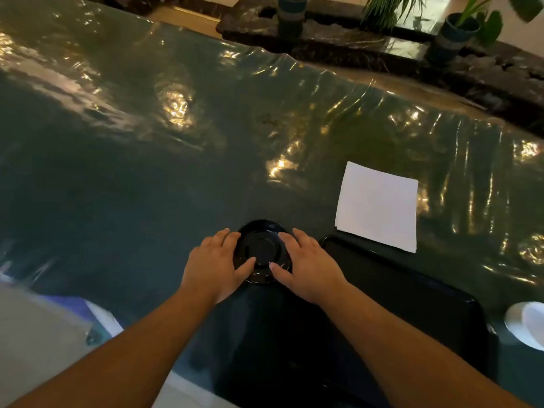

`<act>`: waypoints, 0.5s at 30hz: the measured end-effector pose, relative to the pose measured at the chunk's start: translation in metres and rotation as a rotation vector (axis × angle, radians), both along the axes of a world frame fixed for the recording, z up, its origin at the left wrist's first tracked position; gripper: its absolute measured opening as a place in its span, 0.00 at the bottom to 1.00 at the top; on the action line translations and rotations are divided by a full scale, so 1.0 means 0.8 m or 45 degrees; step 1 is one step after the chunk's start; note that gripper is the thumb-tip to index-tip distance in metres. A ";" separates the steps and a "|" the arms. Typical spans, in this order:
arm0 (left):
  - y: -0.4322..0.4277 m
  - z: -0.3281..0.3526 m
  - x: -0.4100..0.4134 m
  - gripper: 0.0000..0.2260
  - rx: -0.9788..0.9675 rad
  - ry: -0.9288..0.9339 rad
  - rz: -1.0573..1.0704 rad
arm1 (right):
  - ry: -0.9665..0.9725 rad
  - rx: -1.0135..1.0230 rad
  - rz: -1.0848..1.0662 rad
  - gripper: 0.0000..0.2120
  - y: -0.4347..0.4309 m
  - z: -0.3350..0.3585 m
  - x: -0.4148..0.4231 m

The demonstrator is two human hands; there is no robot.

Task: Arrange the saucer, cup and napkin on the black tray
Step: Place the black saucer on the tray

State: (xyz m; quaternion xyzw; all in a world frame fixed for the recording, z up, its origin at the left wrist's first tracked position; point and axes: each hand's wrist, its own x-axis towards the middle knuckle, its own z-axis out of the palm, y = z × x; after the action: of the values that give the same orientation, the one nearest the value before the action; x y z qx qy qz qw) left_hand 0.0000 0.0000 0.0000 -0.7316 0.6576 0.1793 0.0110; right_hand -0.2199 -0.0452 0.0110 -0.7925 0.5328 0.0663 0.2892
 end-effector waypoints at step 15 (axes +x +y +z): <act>-0.010 -0.013 -0.022 0.32 0.191 0.590 0.457 | -0.399 0.174 -0.514 0.38 -0.021 -0.019 0.031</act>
State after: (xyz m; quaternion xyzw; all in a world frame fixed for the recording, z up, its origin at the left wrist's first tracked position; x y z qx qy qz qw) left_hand -0.0179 -0.0078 -0.0102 -0.7729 0.4878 0.3885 -0.1171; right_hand -0.1953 -0.0616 -0.0043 -0.6494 0.6231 -0.0802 0.4285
